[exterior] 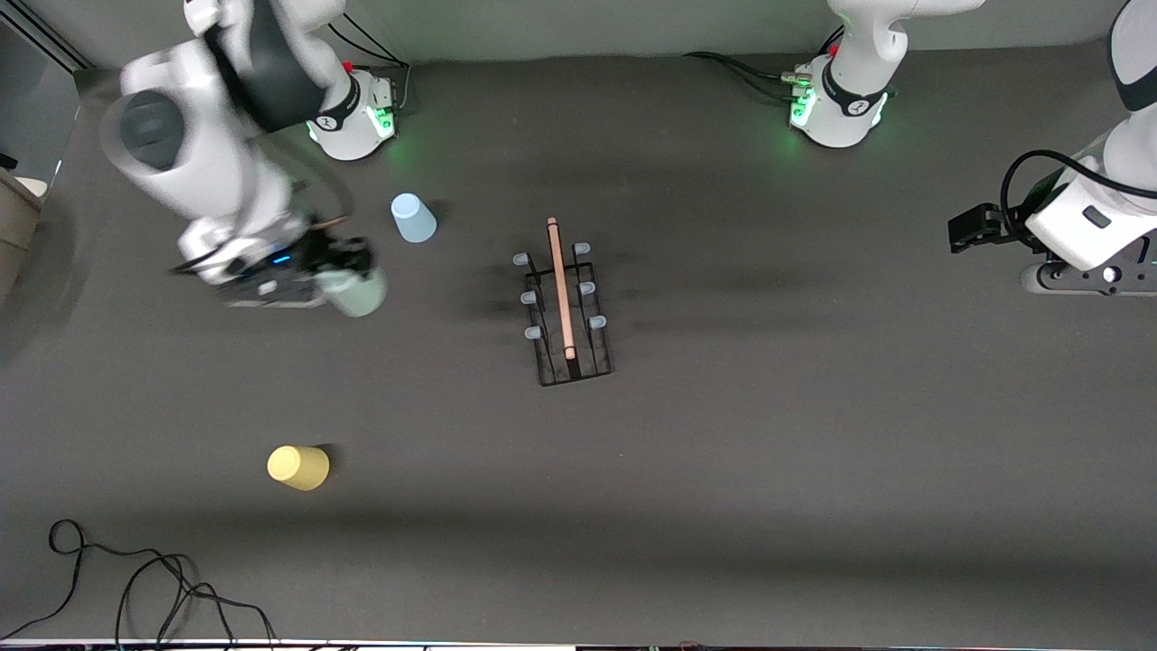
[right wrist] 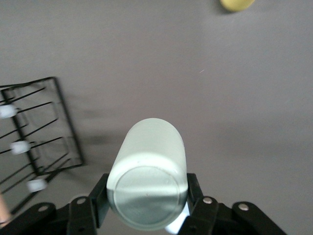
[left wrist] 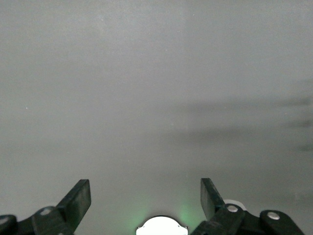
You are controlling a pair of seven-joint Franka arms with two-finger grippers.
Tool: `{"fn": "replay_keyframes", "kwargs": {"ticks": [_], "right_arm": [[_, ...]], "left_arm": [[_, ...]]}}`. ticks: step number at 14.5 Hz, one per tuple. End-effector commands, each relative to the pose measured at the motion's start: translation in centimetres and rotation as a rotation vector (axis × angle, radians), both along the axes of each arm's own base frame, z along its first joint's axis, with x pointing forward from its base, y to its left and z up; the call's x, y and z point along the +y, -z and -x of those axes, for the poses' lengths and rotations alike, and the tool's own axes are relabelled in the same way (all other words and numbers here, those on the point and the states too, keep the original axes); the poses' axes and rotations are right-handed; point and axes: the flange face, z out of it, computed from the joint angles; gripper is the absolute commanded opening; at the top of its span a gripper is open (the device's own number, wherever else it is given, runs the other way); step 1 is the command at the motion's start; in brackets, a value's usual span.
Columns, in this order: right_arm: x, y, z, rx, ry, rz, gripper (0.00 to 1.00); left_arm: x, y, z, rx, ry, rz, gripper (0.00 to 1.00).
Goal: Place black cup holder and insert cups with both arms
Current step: 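Grasp the pale green cup with the right gripper, then carry the green cup to the rack and insert it on a peg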
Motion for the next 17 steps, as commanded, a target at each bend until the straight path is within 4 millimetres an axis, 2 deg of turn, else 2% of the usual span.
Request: {"fn": "replay_keyframes", "kwargs": {"ticks": [1,4,6,7,11,17], "right_arm": [[7.4,0.1,3.4,-0.020,0.079,-0.003,0.32],[13.3,1.3,6.9,-0.034,0.124,-0.003,0.32],[16.0,2.7,8.2,-0.048,0.150,-0.011,0.32],[16.6,3.6,8.1,-0.055,0.161,-0.016,0.32],[17.7,6.5,7.3,-0.073,0.180,-0.030,0.32],[17.5,11.5,7.4,-0.084,0.187,-0.035,0.32]], "left_arm": [[0.4,-0.7,0.6,-0.005,0.014,-0.005,1.00],[0.7,-0.6,0.6,0.001,0.009,-0.005,1.00],[0.7,-0.7,0.6,0.000,0.009,-0.006,1.00],[0.7,-0.7,0.6,0.000,0.009,-0.005,1.00],[0.6,-0.7,0.6,0.000,0.011,-0.005,1.00],[0.6,-0.7,0.6,0.000,0.011,-0.005,1.00]]}}
